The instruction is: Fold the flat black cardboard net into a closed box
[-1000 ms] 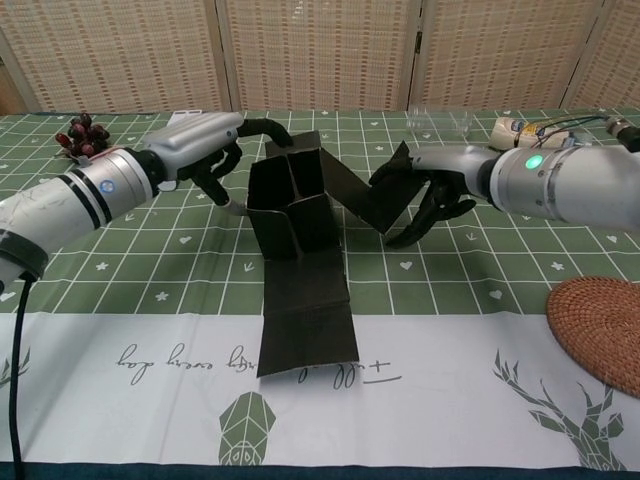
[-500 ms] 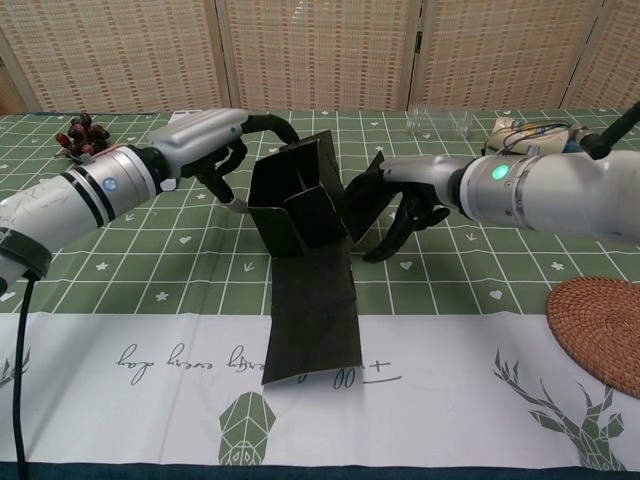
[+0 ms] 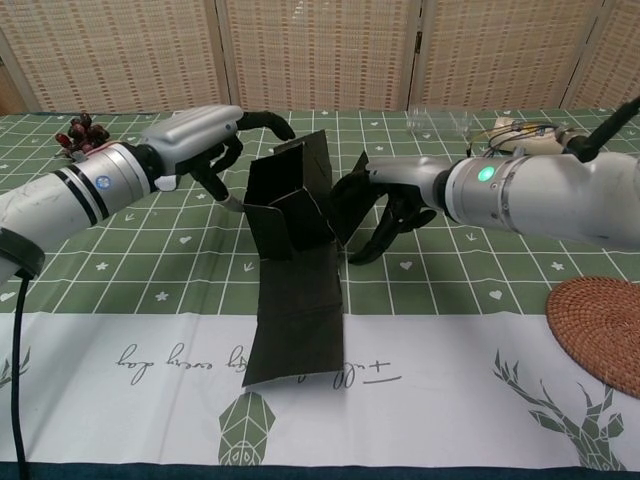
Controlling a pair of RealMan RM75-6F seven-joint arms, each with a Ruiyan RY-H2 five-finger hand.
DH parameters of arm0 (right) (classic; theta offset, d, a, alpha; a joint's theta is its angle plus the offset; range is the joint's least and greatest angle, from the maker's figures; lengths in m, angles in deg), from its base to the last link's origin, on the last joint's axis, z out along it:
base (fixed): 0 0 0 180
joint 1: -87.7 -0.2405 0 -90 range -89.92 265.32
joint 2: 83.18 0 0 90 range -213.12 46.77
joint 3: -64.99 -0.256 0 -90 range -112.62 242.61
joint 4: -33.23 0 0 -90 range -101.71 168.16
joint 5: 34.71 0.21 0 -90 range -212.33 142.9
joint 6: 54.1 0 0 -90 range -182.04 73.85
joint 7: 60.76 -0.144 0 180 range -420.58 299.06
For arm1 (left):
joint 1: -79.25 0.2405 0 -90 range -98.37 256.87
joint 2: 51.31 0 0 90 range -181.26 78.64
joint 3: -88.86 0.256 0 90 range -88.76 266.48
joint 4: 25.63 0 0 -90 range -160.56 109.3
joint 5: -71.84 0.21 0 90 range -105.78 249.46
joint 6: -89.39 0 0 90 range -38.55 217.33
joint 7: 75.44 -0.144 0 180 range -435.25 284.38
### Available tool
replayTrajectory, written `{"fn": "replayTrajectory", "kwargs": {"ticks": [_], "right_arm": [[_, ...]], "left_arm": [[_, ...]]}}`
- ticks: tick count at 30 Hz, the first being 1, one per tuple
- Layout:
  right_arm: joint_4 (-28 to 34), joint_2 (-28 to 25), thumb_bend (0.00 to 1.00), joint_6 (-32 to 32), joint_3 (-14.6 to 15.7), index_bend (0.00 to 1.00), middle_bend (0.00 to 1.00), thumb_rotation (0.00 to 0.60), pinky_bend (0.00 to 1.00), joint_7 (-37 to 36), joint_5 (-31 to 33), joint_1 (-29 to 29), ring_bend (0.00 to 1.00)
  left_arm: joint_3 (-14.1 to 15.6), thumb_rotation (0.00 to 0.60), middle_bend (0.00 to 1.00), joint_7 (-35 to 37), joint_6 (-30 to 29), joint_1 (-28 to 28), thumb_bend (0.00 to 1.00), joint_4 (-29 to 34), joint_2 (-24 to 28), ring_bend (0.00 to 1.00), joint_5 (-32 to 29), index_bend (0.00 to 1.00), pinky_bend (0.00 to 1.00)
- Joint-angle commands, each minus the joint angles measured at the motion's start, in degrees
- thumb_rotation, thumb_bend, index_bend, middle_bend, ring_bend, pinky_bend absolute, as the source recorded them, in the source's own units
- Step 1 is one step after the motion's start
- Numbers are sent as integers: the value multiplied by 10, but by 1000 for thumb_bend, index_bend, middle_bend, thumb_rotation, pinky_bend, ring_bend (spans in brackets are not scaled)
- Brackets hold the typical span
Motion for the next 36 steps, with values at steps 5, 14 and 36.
{"fn": "replayTrajectory", "kwargs": {"ticks": [5,14,36], "right_arm": [[6,0,212,3,0,106,316,600,1000,-3,-6,1,871],[31,-34,210,12,13,105,307,600,1000,-20,-32,27,871],[13,-115,0,-20,45,0,159,600,1000,-99,-146,105,835]], "left_arm": [[-1,600,214,-15,-6,3,137,20,11,785,1,209,1000],[-4,600,211,-32,-14,21,138,49,40,785,-5,205,1000],[-38,600,133,-139,29,75,137,212,148,767,-68,121,1000]]}}
